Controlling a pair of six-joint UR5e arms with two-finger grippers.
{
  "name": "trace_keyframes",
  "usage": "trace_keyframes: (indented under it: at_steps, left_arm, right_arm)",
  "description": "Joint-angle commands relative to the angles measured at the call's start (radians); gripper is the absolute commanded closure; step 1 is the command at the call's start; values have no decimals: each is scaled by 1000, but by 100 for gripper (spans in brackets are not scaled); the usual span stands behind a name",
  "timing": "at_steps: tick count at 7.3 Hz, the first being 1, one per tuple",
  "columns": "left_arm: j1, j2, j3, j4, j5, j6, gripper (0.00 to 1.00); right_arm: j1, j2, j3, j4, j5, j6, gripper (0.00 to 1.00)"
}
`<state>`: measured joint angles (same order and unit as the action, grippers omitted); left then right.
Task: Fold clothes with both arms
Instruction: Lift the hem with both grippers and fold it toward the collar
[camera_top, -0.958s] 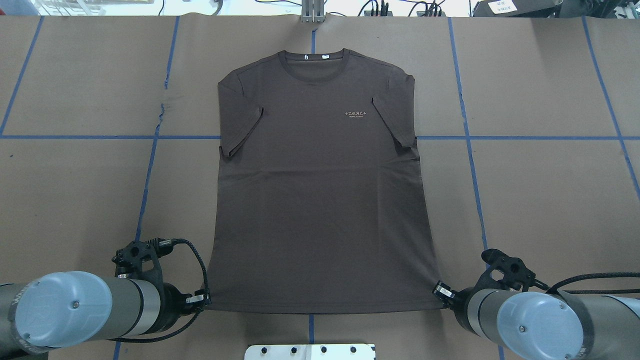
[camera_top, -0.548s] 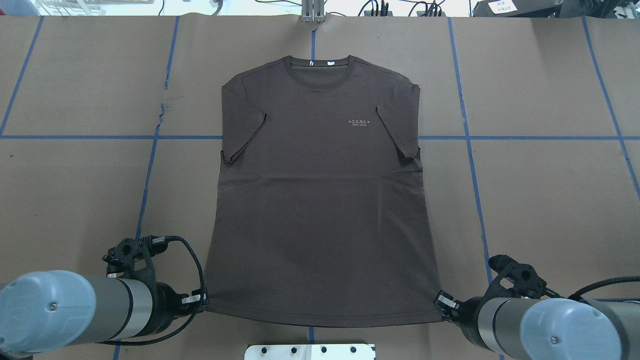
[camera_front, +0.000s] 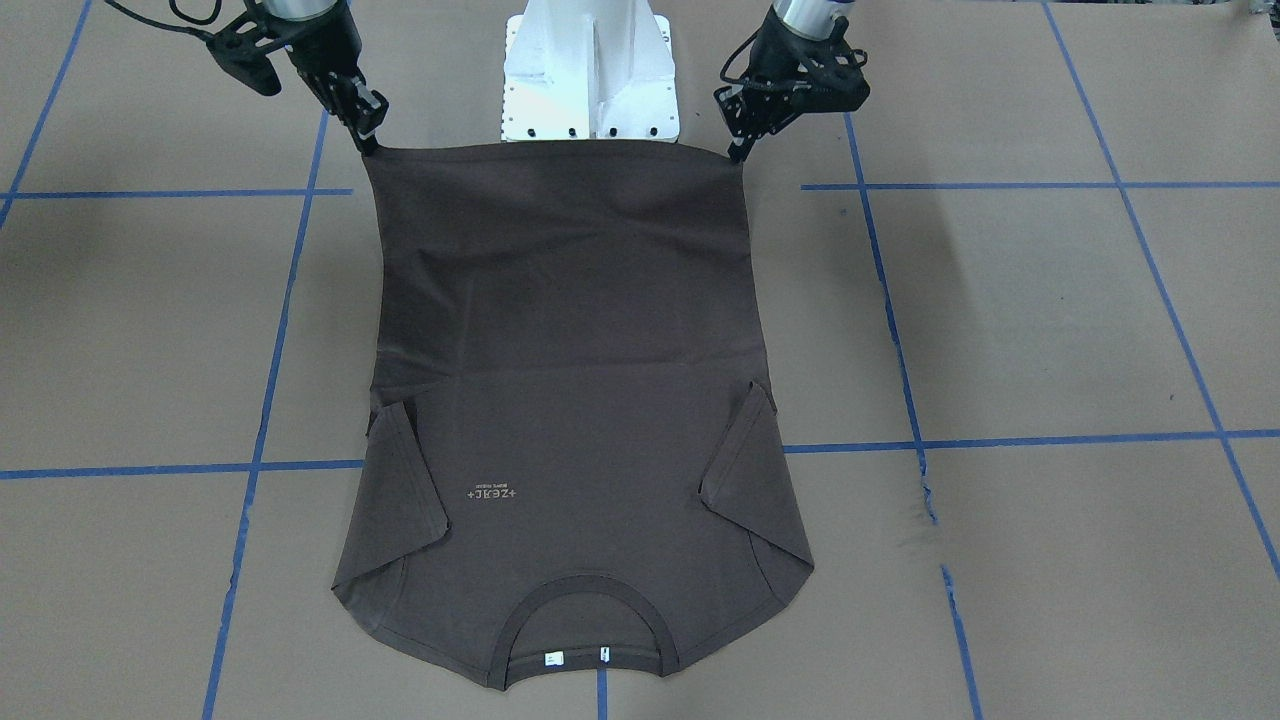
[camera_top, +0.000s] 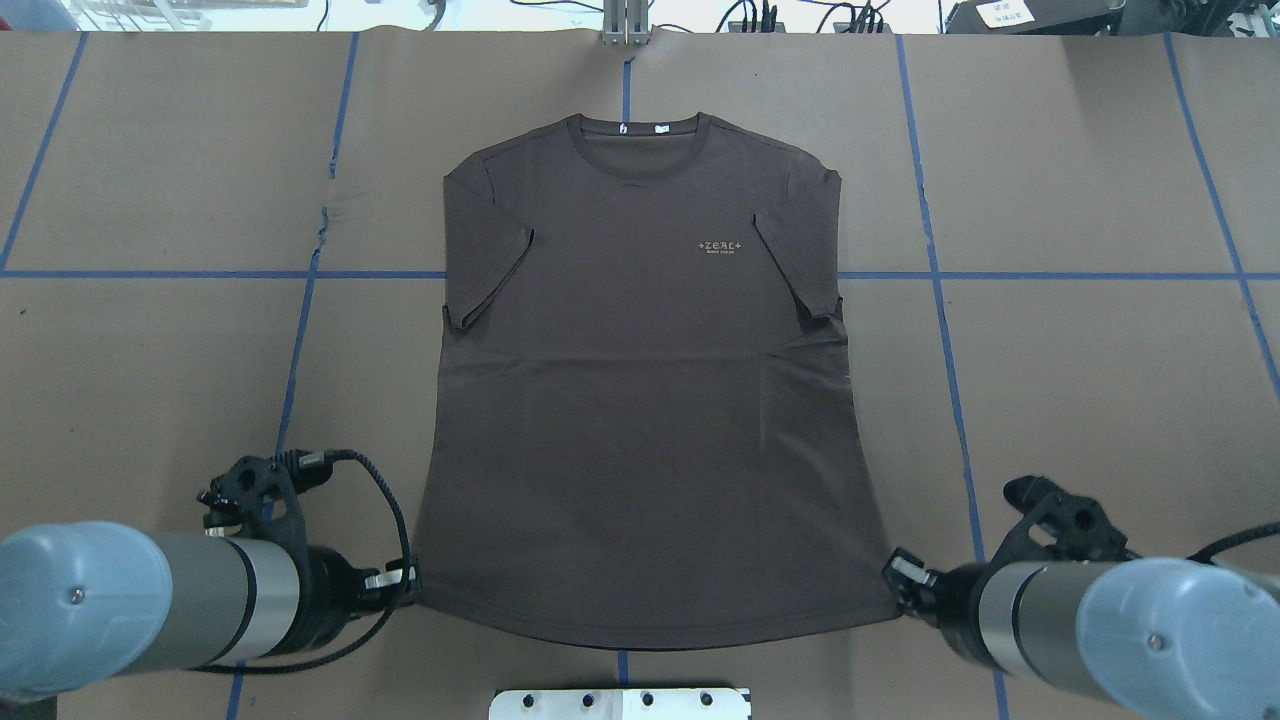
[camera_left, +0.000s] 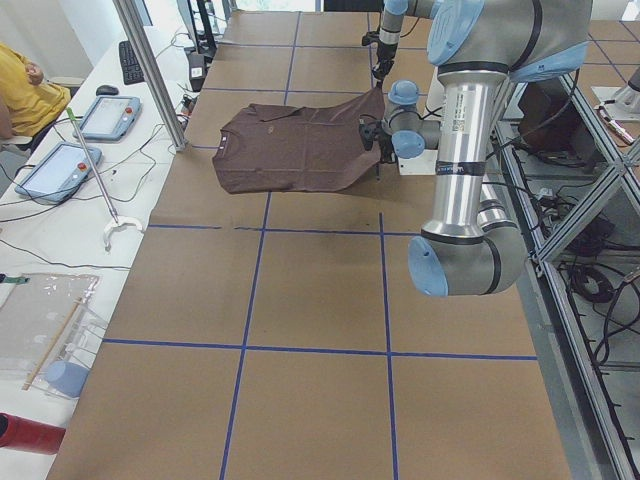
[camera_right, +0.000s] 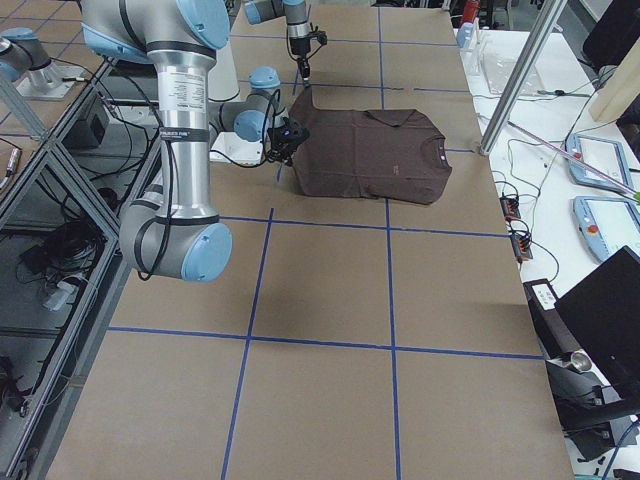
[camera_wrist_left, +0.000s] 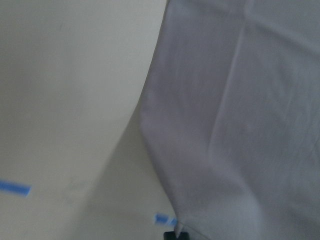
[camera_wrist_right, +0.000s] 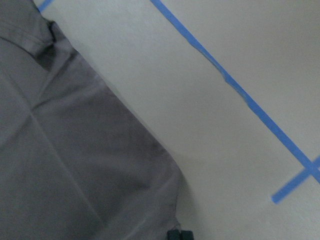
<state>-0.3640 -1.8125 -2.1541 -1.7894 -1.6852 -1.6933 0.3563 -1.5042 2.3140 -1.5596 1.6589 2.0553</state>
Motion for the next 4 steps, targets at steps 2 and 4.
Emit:
trace_keyframes:
  at_steps: [2,4]
  left_arm:
    - [-238,-201,352,-71,-8,275,100]
    - [-333,-338,605,-173,-10,280,100]
  right_arm:
    - [260,238,-313,-4,68,-215,100]
    - [357,349,-521,7,71,-344,100]
